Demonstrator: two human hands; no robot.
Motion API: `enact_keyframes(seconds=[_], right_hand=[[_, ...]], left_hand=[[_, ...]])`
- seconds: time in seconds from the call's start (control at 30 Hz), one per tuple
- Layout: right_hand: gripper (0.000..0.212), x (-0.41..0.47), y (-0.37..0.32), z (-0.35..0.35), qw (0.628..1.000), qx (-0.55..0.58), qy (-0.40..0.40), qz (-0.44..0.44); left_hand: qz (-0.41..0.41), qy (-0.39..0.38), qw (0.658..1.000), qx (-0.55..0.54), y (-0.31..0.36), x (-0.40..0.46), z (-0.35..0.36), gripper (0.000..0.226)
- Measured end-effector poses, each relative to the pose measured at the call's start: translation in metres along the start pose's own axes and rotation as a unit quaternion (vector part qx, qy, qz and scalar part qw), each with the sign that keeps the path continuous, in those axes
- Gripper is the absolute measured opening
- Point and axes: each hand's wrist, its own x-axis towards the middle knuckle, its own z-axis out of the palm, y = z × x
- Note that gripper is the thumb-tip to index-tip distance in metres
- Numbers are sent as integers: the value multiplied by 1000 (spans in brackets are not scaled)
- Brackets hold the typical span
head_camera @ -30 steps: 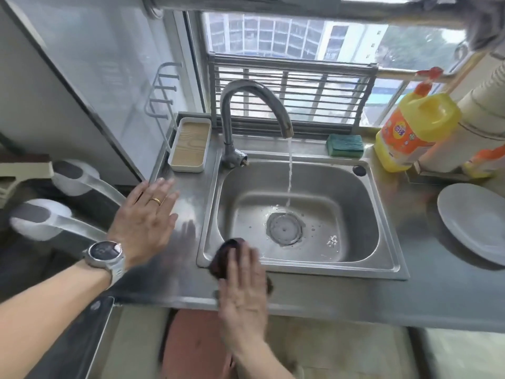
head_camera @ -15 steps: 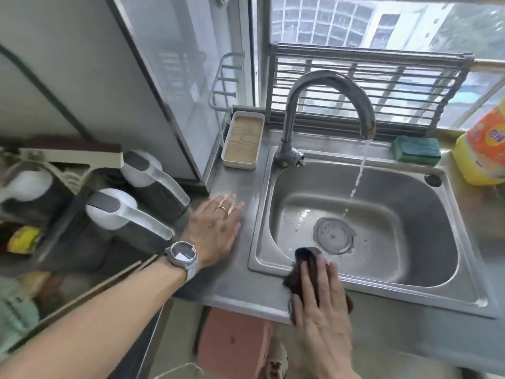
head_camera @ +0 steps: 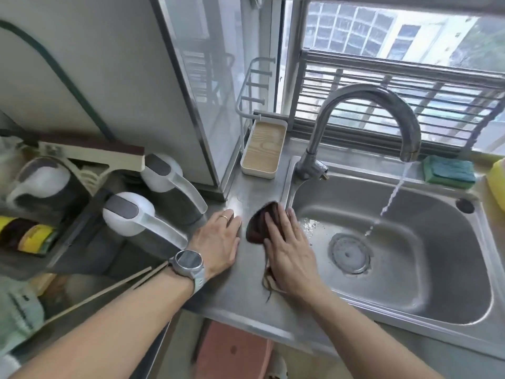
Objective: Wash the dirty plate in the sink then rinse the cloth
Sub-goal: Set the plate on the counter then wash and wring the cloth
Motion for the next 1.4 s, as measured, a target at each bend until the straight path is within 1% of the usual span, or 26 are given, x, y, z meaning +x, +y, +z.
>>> enact_keyframes(seconds=[0.1, 0.17, 0.2, 0.27, 0.33, 0.4, 0.47, 0.53, 0.6, 0.67, 0.7, 0.73, 0.77, 0.87, 0.9, 0.93, 0.97, 1.0, 1.07, 1.1, 1.17, 1.2, 1.23, 1.27, 1.33, 1.4], right_hand=[[56, 74, 13, 1, 999, -26, -26, -28], [57, 89, 13, 0, 998, -33, -17, -46], [57, 82, 9, 0, 999, -26, -7, -45], [56, 42, -9, -4, 997, -2, -4, -76], [60, -19, -32, -7, 985, 20, -41, -166], [60, -65, -42, -14, 964, 29, -81, -250], [60, -63, -29, -14, 954, 27, -94, -283], [59, -21, -9, -5, 970, 27, -66, -233], [56, 38, 9, -3, 992, 15, -31, -120], [54, 78, 19, -6, 1000, 11, -3, -10], [53, 80, 17, -5, 1000, 10, 12, 15], [53, 69, 11, -3, 1000, 6, 25, 11], [54, 48, 2, -3, 999, 6, 31, -16], [55, -44, -26, -7, 994, 34, -1, -107], [53, -68, -29, -6, 992, 33, 2, -123], [50, -85, -30, -5, 992, 34, 16, -122], [50, -95, -31, -5, 994, 40, 26, -98], [51, -99, -31, -1, 997, 63, 34, -43], [56, -85, -31, -1, 990, 112, 19, 81], [57, -69, -30, 0, 979, 140, 18, 146], [59, -19, -29, -2, 947, 188, 51, 254], [59, 10, -27, -9, 931, 230, 36, 283], [60, 34, -23, -9, 921, 244, 43, 302], [60, 48, -17, -5, 915, 249, 54, 314], [56, 43, -7, -2, 936, 222, 41, 269], [53, -5, 2, -6, 964, 177, -21, 198]], left_hand=[[-16, 17, 999, -36, -2, -1, 8, 33], [-42, 49, 995, -78, 1, 1, 4, 43], [-56, 68, 990, -106, 2, 4, 1, 47], [-100, 96, 976, -169, 2, 14, -7, 38], [-148, 107, 959, -218, 5, 22, -15, 33], [-174, 97, 950, -241, 11, 26, -20, 33], [-170, 85, 948, -255, 15, 27, -20, 36], [-168, 71, 948, -260, 15, 29, -19, 40], [-165, 60, 950, -260, 16, 31, -17, 44], [-166, 53, 950, -260, 18, 33, -16, 45], [-170, 49, 948, -265, 19, 35, -16, 45], [-174, 48, 946, -269, 20, 36, -18, 45], [-178, 49, 944, -273, 20, 40, -20, 45], [-190, 42, 937, -289, 24, 50, -28, 44], [-191, 37, 935, -296, 28, 54, -31, 43], [-188, 34, 933, -304, 32, 58, -34, 44], [-180, 34, 932, -311, 37, 62, -38, 44], [-170, 35, 933, -317, 41, 66, -42, 44], [-153, 41, 934, -321, 49, 75, -48, 44], [-145, 42, 936, -317, 52, 79, -49, 44], [-125, 45, 942, -309, 60, 87, -49, 43], [-109, 52, 944, -306, 64, 91, -48, 41], [-92, 57, 947, -301, 68, 95, -46, 40], [-74, 62, 951, -294, 73, 99, -43, 38], [-30, 67, 960, -271, 80, 101, -31, 32], [25, 80, 969, -232, 85, 102, -15, 27]])
